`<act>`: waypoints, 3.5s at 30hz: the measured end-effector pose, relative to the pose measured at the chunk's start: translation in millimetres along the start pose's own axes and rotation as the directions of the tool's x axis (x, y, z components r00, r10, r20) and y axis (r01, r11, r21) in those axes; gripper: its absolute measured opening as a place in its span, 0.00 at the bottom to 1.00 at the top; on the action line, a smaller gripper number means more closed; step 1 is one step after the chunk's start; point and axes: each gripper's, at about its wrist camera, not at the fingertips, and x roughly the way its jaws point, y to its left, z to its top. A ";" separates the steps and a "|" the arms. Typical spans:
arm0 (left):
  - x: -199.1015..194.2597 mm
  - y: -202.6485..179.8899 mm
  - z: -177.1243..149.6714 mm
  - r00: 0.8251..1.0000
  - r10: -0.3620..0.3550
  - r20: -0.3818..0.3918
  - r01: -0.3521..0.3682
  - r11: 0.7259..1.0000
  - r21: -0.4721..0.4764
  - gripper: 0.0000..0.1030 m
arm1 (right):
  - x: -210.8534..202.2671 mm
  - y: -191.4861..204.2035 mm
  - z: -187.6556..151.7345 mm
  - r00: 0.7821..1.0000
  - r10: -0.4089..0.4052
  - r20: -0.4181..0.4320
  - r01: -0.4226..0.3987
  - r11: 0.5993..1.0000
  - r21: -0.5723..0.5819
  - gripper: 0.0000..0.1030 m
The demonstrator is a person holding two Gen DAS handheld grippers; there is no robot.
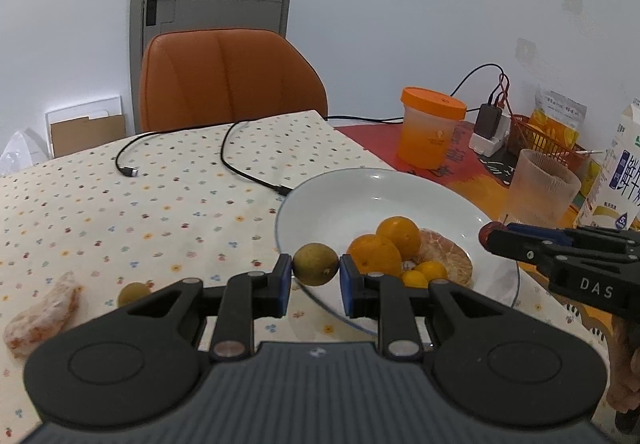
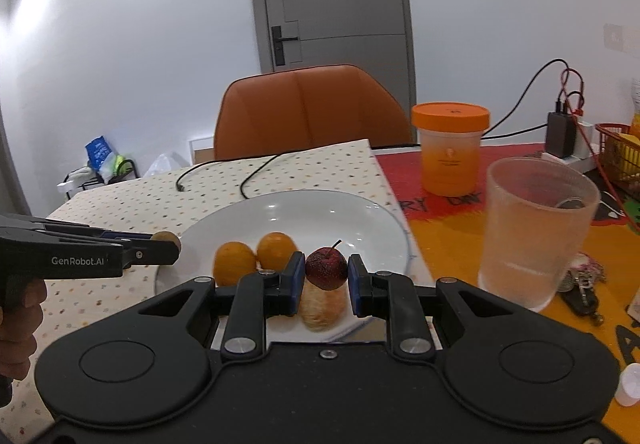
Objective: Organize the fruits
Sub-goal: 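Lower the kiwi and plum into the bowl and open both tools, then move both open tools back toward the last kiwi and netted fruit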
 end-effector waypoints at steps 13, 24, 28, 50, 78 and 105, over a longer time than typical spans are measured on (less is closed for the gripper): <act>1.7 3.7 1.7 0.999 0.043 -0.014 -0.044 0.999 -0.011 0.37 | 3.5 -6.7 -2.0 0.999 -0.041 0.007 0.041 0.999 0.012 0.31; -19.7 10.9 -3.9 0.996 0.091 0.006 -0.091 0.996 -0.013 0.69 | -8.0 5.1 -4.1 1.000 -0.024 -0.004 0.024 1.000 0.012 0.51; -28.4 15.0 -6.2 0.993 0.120 0.011 -0.120 0.993 -0.014 0.74 | -12.8 10.7 -5.5 1.000 -0.017 -0.005 0.017 1.000 0.010 0.54; -75.3 65.0 -22.7 0.965 0.259 0.031 -0.255 0.962 -0.102 0.75 | -6.6 66.2 1.8 0.996 0.094 -0.004 -0.094 0.995 -0.044 0.71; -102.1 126.5 -45.6 0.928 0.371 -0.008 -0.363 0.904 -0.226 0.75 | 21.1 144.0 9.8 0.967 0.250 -0.053 -0.255 0.955 -0.153 0.71; -86.2 151.2 -27.8 0.922 0.386 -0.022 -0.377 0.885 -0.271 0.75 | 75.3 184.2 18.5 0.933 0.317 -0.169 -0.350 0.911 -0.220 0.59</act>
